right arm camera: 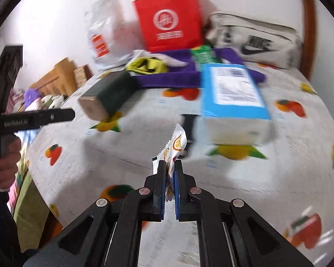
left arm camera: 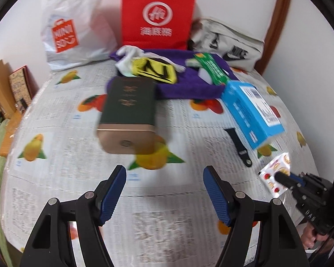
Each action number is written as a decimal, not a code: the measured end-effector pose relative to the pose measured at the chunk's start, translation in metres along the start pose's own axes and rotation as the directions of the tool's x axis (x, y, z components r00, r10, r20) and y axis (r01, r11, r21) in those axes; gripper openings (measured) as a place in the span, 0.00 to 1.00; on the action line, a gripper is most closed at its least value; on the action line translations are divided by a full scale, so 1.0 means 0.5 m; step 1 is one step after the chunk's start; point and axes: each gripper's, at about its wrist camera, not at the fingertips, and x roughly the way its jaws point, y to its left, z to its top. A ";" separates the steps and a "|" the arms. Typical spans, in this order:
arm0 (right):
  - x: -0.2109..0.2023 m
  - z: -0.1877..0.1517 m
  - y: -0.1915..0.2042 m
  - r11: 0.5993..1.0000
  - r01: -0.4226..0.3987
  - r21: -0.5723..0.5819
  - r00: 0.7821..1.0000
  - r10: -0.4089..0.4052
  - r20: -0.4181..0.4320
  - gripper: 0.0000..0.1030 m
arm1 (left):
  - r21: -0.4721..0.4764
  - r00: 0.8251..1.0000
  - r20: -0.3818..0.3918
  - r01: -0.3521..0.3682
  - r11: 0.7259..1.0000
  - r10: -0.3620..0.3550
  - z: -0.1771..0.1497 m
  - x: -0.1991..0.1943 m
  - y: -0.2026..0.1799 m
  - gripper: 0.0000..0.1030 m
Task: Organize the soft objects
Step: 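Grasp and lift the black watch strap with the left tool while the right tool holds the sachet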
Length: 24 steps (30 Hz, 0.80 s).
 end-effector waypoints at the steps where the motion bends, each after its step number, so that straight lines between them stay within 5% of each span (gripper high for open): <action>1: -0.005 -0.005 -0.019 1.000 0.018 0.018 1.000 -0.019 0.003 0.07 | 0.015 1.000 -0.010 0.010 1.000 -0.009 0.000 0.012 -0.018 0.68; 10: -0.033 -0.031 -0.132 0.988 0.087 0.128 0.995 -0.092 0.035 0.07 | 0.128 0.994 -0.084 0.079 0.989 -0.069 0.010 0.098 -0.144 0.68; 21: -0.030 -0.045 -0.171 0.986 0.072 0.148 0.997 -0.077 0.027 0.07 | 0.186 0.981 -0.130 0.169 0.968 -0.146 0.029 0.199 -0.259 0.68; 24: -0.023 -0.049 -0.177 0.986 0.050 0.160 0.998 -0.054 0.021 0.07 | 0.266 0.993 -0.107 0.073 0.961 -0.046 0.026 0.221 -0.291 0.68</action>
